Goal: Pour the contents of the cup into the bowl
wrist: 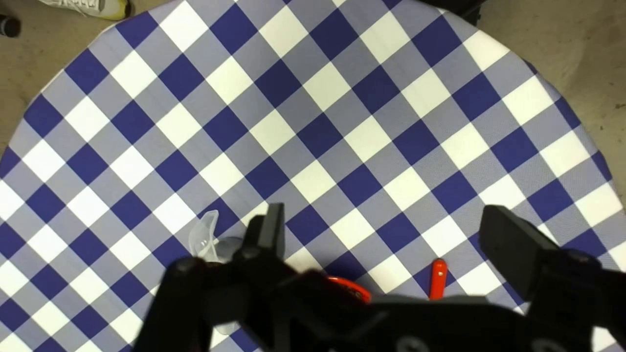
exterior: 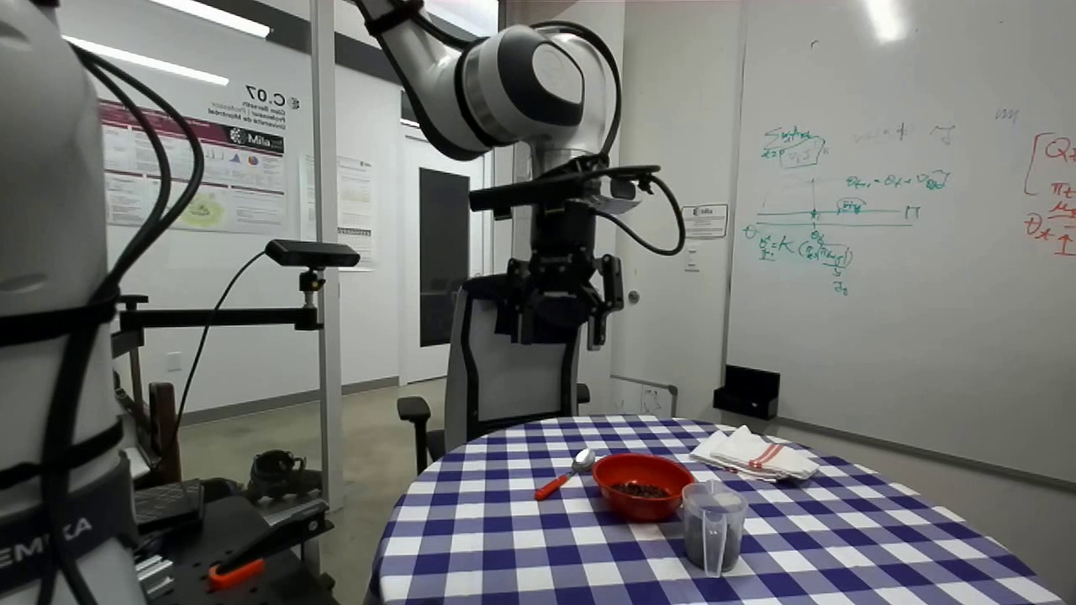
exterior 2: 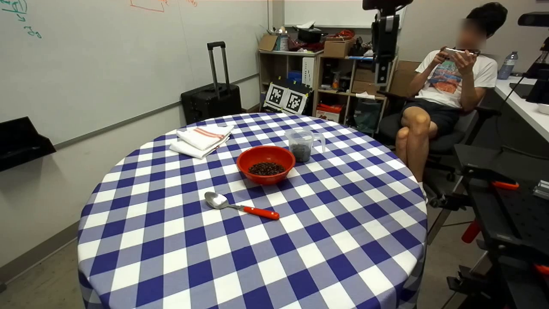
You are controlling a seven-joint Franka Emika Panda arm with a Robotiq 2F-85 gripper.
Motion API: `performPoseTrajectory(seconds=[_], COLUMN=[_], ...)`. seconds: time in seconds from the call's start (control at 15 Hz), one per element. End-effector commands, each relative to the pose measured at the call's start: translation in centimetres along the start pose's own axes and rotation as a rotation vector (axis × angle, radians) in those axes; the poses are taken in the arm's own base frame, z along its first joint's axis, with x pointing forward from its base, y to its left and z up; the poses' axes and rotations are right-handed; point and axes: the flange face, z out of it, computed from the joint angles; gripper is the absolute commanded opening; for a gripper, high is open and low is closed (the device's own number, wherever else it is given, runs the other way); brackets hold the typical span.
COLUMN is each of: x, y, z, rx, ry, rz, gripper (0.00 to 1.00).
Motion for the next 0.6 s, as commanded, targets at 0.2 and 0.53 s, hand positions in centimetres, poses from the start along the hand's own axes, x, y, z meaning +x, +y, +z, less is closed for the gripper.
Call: performPoseTrajectory(seconds=[0.2,0.53], x=[2.9,6.3], y=[4.7,6.5], z=[4.8,8.1], rx=[-0.064,-0.071], ry=[0.002,-0.013], rz=[0.013,-0.004], gripper=[1.00,1.00])
